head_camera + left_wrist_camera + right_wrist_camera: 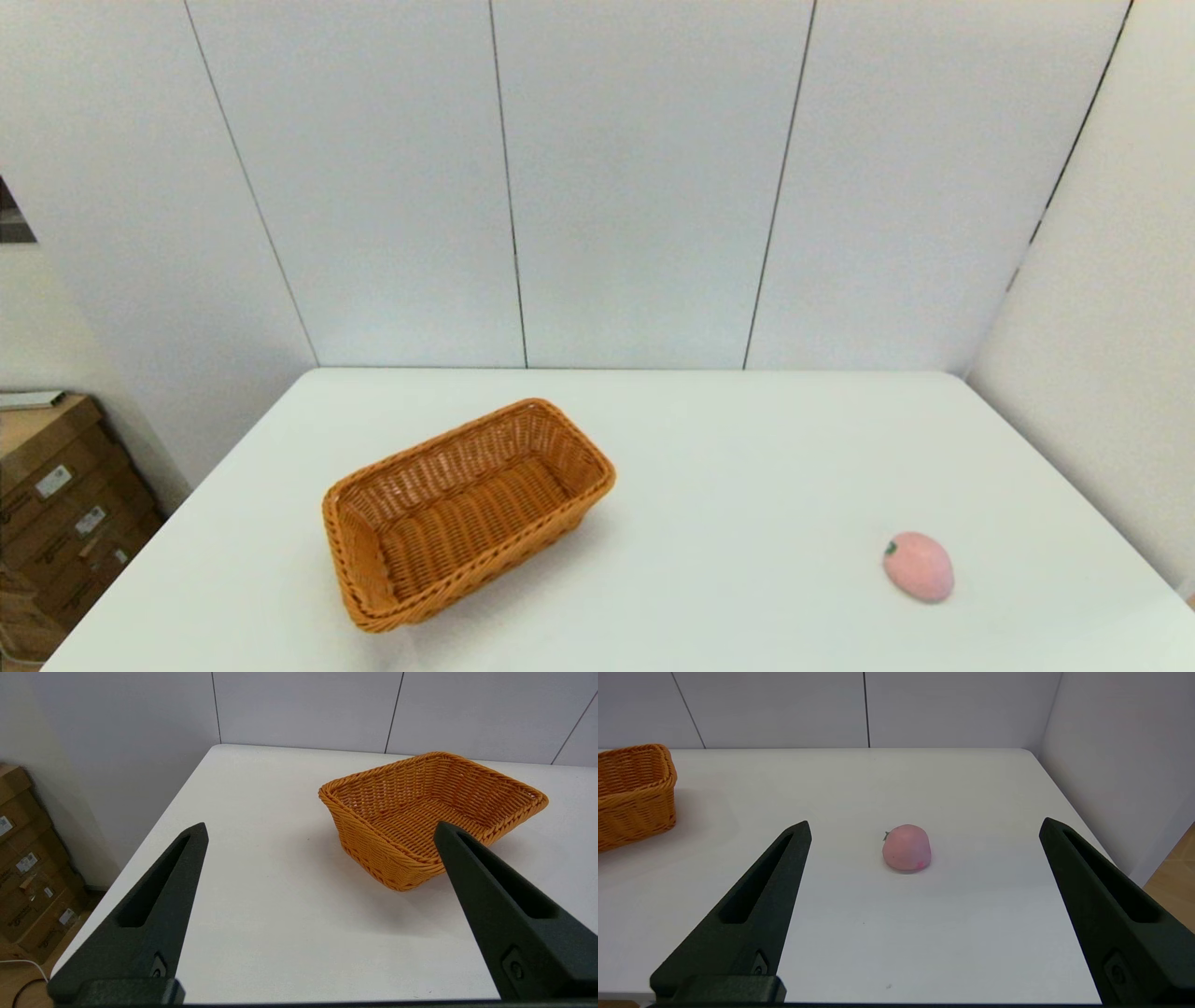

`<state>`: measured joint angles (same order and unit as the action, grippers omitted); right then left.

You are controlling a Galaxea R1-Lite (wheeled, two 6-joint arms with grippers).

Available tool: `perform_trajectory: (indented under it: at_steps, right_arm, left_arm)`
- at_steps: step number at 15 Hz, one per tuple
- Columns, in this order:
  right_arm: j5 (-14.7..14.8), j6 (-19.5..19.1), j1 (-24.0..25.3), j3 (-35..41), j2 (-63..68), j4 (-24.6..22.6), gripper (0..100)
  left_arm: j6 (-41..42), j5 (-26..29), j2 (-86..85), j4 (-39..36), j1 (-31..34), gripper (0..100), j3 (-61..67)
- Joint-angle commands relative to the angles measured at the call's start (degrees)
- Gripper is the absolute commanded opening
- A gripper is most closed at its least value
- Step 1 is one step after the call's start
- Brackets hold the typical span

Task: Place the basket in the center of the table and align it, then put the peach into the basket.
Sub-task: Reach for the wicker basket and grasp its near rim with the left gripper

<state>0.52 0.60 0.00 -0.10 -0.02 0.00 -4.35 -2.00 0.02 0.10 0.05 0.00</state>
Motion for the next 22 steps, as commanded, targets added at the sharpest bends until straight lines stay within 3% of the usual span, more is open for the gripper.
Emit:
perform_trajectory:
  at_steps: [1,22]
  right_arm:
    - [0.4,0.2,0.0,0.0,-0.1,0.1,100]
    - [0.4,0.2,0.0,0.0,-0.1,0.0,100]
  left_arm:
    - [0.3,0.1,-0.1,0.0,0.0,100,0.0]
    - [-0.2,0.0,-0.1,-0.1,0.0,100,0.0]
